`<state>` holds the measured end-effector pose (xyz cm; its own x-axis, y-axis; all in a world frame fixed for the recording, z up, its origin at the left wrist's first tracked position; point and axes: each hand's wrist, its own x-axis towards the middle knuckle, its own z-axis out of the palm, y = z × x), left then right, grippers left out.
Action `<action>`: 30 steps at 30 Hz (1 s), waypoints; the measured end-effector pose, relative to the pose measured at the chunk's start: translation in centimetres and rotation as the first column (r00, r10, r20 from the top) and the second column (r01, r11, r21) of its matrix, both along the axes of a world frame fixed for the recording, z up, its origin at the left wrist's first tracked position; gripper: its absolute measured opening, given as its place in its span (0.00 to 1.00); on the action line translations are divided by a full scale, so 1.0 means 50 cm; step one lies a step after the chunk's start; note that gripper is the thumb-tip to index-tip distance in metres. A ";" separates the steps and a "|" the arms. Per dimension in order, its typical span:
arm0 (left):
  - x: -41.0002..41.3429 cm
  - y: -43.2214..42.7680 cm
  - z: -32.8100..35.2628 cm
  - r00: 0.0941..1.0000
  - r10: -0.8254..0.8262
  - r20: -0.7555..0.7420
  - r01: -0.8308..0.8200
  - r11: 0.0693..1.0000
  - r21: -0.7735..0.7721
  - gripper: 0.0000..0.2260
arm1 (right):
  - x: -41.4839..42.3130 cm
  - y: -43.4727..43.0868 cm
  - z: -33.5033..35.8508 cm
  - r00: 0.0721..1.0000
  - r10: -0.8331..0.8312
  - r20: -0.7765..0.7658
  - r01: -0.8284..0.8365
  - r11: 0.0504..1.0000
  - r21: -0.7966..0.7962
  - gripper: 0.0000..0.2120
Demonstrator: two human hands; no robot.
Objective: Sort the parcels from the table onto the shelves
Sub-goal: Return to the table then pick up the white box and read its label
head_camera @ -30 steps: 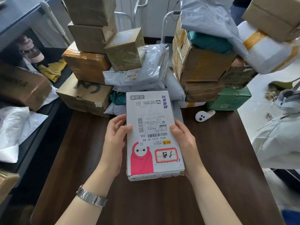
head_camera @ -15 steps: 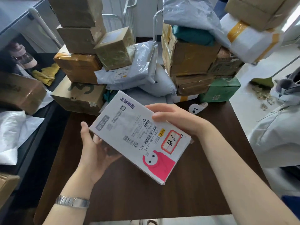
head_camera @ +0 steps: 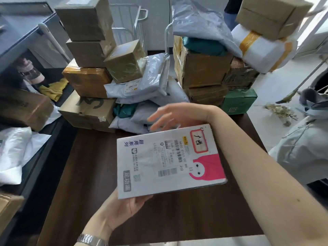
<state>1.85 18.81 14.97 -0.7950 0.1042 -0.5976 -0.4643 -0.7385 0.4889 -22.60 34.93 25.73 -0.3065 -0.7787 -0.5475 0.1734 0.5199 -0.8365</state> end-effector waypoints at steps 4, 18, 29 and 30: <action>0.016 0.024 -0.045 1.000 0.020 -0.012 -0.019 0.996 0.088 0.31 | -0.004 0.015 0.022 0.723 -0.614 -0.316 0.599 0.785 -0.158 0.11; 0.018 -0.018 -0.051 0.980 0.170 -0.099 -0.160 0.983 0.094 0.23 | 0.194 0.081 -0.114 0.302 -0.945 0.122 0.930 0.264 -0.257 0.30; 0.004 -0.065 -0.056 0.944 -0.245 -0.221 0.138 0.901 -0.411 0.31 | 0.193 0.062 -0.134 0.458 -0.878 0.138 0.861 0.400 -0.315 0.38; 0.000 -0.087 -0.056 0.956 -0.213 -0.202 0.123 0.916 -0.381 0.34 | 0.182 0.065 -0.127 0.495 -0.861 0.117 0.841 0.440 -0.315 0.34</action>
